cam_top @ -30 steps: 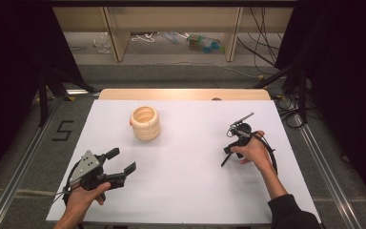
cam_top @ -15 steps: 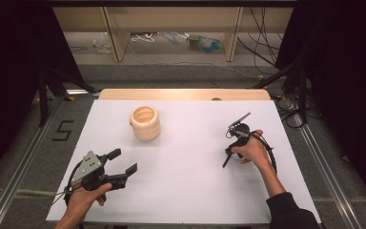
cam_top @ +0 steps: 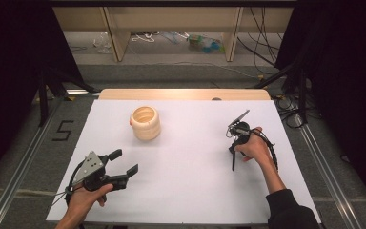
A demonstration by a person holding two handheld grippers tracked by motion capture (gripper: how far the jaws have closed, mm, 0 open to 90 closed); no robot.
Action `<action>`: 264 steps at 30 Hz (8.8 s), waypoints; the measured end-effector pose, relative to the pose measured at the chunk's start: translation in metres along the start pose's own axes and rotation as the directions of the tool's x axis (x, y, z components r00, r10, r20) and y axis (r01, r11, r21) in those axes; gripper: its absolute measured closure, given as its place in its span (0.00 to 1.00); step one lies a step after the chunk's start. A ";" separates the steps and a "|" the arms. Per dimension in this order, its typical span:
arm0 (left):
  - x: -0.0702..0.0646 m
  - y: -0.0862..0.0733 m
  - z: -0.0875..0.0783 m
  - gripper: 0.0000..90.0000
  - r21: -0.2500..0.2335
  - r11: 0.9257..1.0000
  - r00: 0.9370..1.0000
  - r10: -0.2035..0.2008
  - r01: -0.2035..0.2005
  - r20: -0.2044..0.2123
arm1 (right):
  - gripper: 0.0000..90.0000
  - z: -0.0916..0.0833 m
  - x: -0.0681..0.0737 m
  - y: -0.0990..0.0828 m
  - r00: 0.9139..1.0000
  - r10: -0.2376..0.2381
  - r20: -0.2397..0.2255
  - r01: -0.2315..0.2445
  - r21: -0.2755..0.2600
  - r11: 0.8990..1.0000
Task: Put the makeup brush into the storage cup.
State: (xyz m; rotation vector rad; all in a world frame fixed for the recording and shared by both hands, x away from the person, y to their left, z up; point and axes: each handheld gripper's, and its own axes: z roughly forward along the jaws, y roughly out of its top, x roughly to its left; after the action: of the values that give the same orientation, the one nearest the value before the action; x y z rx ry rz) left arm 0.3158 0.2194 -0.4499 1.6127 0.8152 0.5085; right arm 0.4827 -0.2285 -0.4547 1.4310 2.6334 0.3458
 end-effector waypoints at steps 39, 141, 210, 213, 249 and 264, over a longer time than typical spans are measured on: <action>0.000 -0.001 0.000 0.20 0.015 1.000 1.000 0.020 -0.020 0.003 | 0.93 0.002 0.004 0.012 0.988 -0.149 0.028 0.147 0.067 0.987; 0.001 -0.001 0.005 0.20 0.020 1.000 1.000 0.010 -0.010 0.005 | 0.93 -0.031 0.115 0.137 0.922 -0.303 -0.243 -0.052 -0.851 0.523; 0.001 0.000 0.005 0.20 0.018 1.000 1.000 0.008 -0.008 0.010 | 0.93 -0.020 0.155 0.182 0.911 -0.319 -0.263 -0.087 -0.877 0.473; 0.001 0.000 0.004 0.21 0.017 1.000 1.000 0.008 -0.008 0.011 | 0.93 -0.018 0.156 0.183 0.912 -0.320 -0.257 -0.082 -0.879 0.470; 0.001 0.000 0.004 0.21 0.015 1.000 1.000 0.006 -0.006 0.012 | 0.93 0.006 0.168 0.185 0.907 -0.324 -0.269 -0.066 -0.850 0.522; 0.001 0.000 0.004 0.21 0.015 1.000 1.000 0.007 -0.007 0.013 | 0.93 0.014 0.170 0.185 0.908 -0.325 -0.265 -0.049 -0.837 0.545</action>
State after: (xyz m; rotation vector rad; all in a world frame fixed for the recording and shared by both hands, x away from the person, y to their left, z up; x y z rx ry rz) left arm 0.3189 0.2173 -0.4509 1.6312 0.8060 0.4980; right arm 0.5436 0.0134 -0.4206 0.8316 2.1803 1.7511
